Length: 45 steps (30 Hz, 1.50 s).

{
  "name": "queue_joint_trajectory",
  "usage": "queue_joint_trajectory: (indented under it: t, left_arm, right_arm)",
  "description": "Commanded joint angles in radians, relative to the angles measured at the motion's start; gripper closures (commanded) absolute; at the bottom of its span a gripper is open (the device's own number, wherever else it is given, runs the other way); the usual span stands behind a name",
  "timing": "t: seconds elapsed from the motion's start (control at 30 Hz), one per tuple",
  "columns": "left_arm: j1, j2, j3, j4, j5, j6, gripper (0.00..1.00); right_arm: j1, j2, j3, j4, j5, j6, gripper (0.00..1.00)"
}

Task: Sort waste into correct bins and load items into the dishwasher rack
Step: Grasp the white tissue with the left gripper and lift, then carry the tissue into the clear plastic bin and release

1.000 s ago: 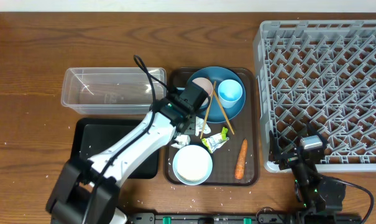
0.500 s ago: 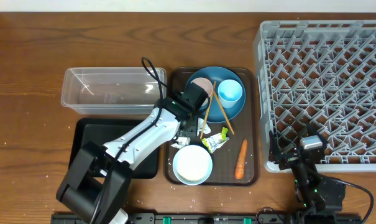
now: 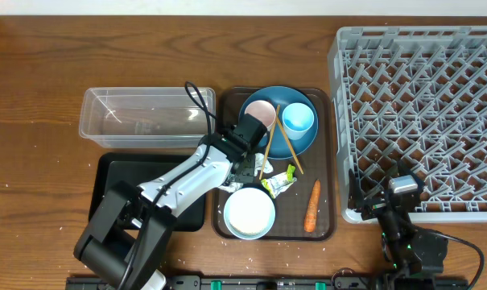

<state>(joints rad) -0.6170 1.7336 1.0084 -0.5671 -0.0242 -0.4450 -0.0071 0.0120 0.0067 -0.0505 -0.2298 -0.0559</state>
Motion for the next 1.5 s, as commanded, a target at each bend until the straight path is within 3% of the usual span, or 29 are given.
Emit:
queue_joint_trajectory:
  t: [0.0, 0.7, 1.1, 1.47]
  left_arm:
    - [0.005, 0.006, -0.002, 0.001, -0.003, 0.006, 0.91]
    - [0.049, -0.446, 0.008, -0.017, -0.222, 0.006, 0.94]
    - [0.357, -0.402, 0.007, 0.141, -0.227, 0.006, 0.94]
    - [0.418, -0.22, 0.007, 0.237, -0.163, 0.006, 0.94]
  right_arm:
    - [-0.006, -0.005, -0.001, -0.005, 0.005, -0.005, 0.01]
    - [-0.006, -0.005, -0.001, -0.005, 0.005, -0.005, 0.01]
    - [-0.006, -0.005, -0.001, -0.005, 0.005, -0.005, 0.01]
    - [-0.006, -0.005, -0.001, -0.005, 0.005, -0.005, 0.01]
